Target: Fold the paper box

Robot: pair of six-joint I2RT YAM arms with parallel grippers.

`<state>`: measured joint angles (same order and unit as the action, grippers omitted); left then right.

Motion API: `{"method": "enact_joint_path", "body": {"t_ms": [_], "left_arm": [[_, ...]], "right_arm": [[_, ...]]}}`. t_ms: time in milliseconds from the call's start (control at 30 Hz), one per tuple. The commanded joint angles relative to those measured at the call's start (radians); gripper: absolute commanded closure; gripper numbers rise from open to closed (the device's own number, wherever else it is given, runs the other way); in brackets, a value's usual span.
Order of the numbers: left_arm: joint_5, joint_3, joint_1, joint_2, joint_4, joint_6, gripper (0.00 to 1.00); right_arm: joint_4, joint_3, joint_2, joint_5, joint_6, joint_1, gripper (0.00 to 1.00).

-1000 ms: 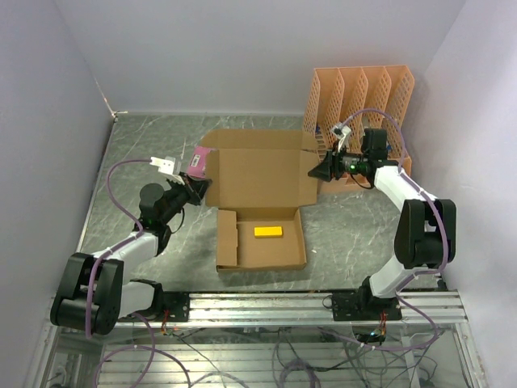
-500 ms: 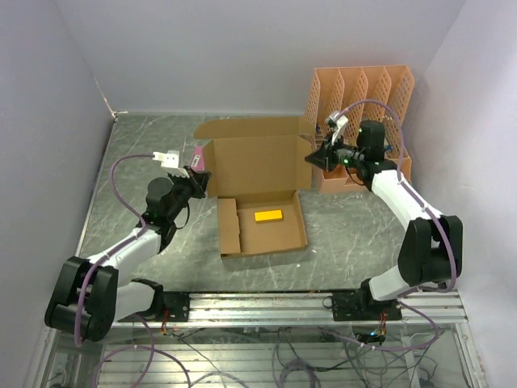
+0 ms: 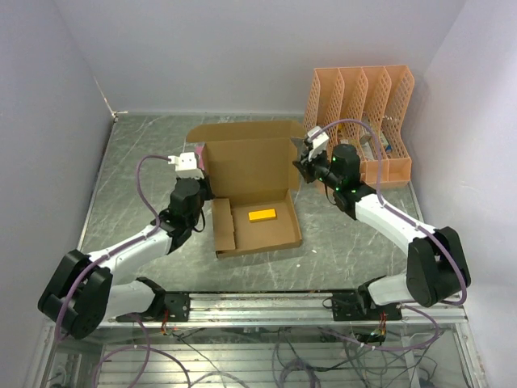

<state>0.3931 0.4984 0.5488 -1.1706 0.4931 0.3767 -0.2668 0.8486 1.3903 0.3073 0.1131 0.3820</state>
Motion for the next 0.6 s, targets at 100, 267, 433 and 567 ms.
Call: {"method": "enact_joint_path", "body": {"t_ms": [100, 267, 433, 567], "left_arm": [[0.265, 0.102, 0.116, -0.047, 0.015, 0.011, 0.93], [0.326, 0.138, 0.138, -0.107, 0.051, -0.014, 0.93], [0.328, 0.135, 0.140, -0.156, 0.190, -0.074, 0.93], [0.334, 0.085, 0.161, -0.165, 0.344, -0.116, 0.93]], "right_arm": [[-0.187, -0.042, -0.029, -0.183, 0.012, 0.106, 1.00], [-0.285, -0.059, -0.025, -0.272, 0.036, 0.169, 1.00], [-0.460, -0.118, -0.002, -0.389, 0.059, 0.215, 1.00], [-0.569, -0.183, 0.008, -0.460, 0.061, 0.248, 1.00]]}}
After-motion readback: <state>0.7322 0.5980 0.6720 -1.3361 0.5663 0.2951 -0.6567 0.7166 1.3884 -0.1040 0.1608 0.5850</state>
